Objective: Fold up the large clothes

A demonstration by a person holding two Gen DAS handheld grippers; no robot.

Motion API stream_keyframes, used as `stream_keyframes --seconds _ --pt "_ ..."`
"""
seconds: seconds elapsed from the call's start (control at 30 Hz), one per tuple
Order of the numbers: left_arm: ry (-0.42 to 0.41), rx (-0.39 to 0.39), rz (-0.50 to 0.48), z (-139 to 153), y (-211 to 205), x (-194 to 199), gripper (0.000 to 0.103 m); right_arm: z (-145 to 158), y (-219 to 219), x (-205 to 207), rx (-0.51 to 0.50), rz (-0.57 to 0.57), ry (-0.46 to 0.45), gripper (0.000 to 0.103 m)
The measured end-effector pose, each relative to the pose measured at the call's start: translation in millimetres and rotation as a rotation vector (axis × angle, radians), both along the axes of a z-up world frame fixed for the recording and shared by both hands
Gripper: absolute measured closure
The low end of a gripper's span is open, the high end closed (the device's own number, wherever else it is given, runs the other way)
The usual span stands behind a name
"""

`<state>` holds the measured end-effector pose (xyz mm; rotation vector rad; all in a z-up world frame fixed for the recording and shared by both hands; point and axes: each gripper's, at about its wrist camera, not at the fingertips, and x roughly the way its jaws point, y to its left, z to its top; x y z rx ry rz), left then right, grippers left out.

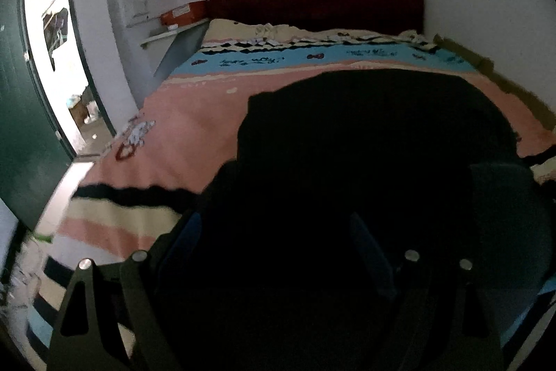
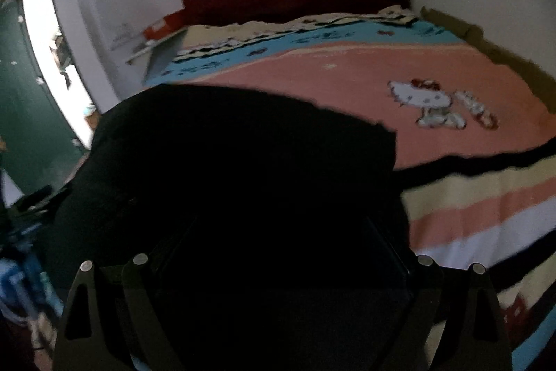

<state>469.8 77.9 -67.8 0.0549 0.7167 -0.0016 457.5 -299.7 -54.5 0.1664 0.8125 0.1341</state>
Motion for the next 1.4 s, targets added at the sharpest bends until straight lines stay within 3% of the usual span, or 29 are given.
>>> stream_keyframes --seconds 0.1,0.27,0.8,0.93,1.13,1.23,1.4 --pt "-0.038 -0.023 -0.001 4 3 -19 0.016 -10 -2 -17 -0.035 -0.002 0.031 0.01" --pt "-0.062 0.006 -0.017 8 1 -42 0.016 -9 -14 -40 -0.034 -0.028 0.041 0.009" --pt "-0.005 -0.008 -0.018 13 21 -59 0.016 8 -35 -75 -0.076 -0.026 0.006 0.001" --pt "0.029 -0.113 -0.014 26 50 -37 0.016 7 -54 -66 -0.029 -0.058 0.01 0.0" --pt "0.194 -0.36 -0.133 24 78 18 0.016 -9 -93 -20 0.18 -0.06 0.077 0.0" --pt "0.262 -0.374 -0.128 9 81 40 0.016 -33 -104 8 0.282 -0.057 0.162 0.0" --pt "0.374 -0.388 -0.093 -32 100 66 0.016 -73 -101 36 0.266 -0.017 0.275 0.001"
